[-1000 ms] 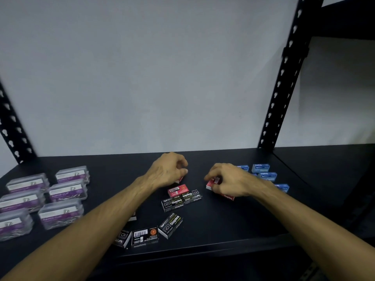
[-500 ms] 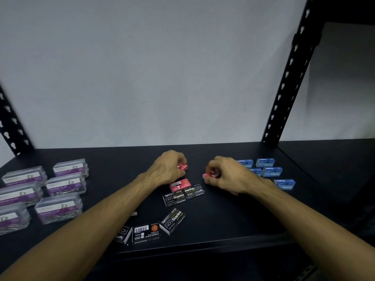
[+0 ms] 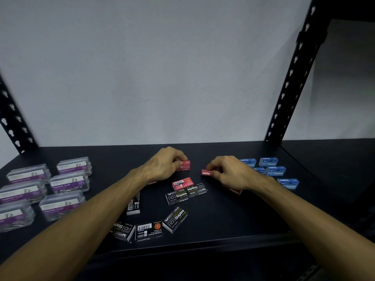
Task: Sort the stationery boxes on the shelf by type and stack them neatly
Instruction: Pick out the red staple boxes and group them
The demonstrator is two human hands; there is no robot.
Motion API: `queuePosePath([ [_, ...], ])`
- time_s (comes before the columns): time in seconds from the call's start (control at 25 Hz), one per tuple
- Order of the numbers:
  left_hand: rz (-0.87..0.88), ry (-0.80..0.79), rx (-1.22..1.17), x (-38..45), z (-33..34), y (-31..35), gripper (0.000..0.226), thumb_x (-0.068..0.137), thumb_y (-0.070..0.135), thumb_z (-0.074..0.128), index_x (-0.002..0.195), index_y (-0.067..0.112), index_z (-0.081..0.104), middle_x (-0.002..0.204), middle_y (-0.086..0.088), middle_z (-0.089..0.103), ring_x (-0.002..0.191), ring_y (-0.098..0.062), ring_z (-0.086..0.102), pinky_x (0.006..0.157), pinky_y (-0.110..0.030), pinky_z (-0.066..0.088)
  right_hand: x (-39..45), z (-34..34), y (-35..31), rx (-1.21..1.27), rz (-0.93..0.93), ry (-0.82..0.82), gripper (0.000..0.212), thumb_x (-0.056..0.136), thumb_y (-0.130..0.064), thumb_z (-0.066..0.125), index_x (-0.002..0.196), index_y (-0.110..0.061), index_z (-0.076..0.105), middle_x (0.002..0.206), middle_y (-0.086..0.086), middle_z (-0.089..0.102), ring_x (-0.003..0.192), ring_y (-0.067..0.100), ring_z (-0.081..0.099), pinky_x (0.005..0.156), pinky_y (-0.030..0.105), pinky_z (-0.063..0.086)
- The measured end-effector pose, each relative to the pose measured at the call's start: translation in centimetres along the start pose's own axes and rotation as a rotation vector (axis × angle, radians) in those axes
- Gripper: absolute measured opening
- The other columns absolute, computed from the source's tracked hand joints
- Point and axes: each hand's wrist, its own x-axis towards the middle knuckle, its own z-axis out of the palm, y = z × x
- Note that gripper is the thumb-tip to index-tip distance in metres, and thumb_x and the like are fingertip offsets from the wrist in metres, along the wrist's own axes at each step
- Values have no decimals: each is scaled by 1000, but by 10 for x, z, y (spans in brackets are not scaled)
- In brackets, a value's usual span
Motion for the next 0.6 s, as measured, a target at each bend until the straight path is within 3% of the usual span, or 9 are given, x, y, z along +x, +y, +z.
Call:
queuePosePath([
  [0.12,3,-9,-12,1,2,1,28,100,15,53,125,17,66,127,3,66,115,-11,60,92,-21,45,3,0,0,1,27,12,29,99,-25,50,123,-22,66,116,-9,59,107,11,56,91,29,45],
  [0.24,4,-4,-30,3,4,3,28,100,15,53,125,18,66,127,3,66,115,-10,59,91,-19,44,4,1,0,61,42,49,28,101,-22,45,119,-22,67,116,-8,64,106,12,59,92,32,47],
  [0.4,-28,-14,-66,3,4,2,31,101,12,49,126,19,65,131,4,63,117,-9,57,92,-18,41,4,1,3,97,73,80,34,102,-18,41,129,-17,61,129,-5,63,116,12,57,96,25,42],
  [0.52,-66,-14,-121,2,2,1,35,99,8,46,127,19,64,129,4,63,105,-5,56,91,-18,41,3,-1,6,138,91,73,40,99,-11,41,136,-16,55,136,-2,59,122,11,54,97,20,37],
  [0.6,-71,-30,-122,2,1,2,37,96,5,51,128,18,63,128,3,64,106,-5,57,92,-20,44,3,-2,7,150,100,63,43,96,-10,46,139,-17,52,136,-2,59,115,9,55,93,20,38],
])
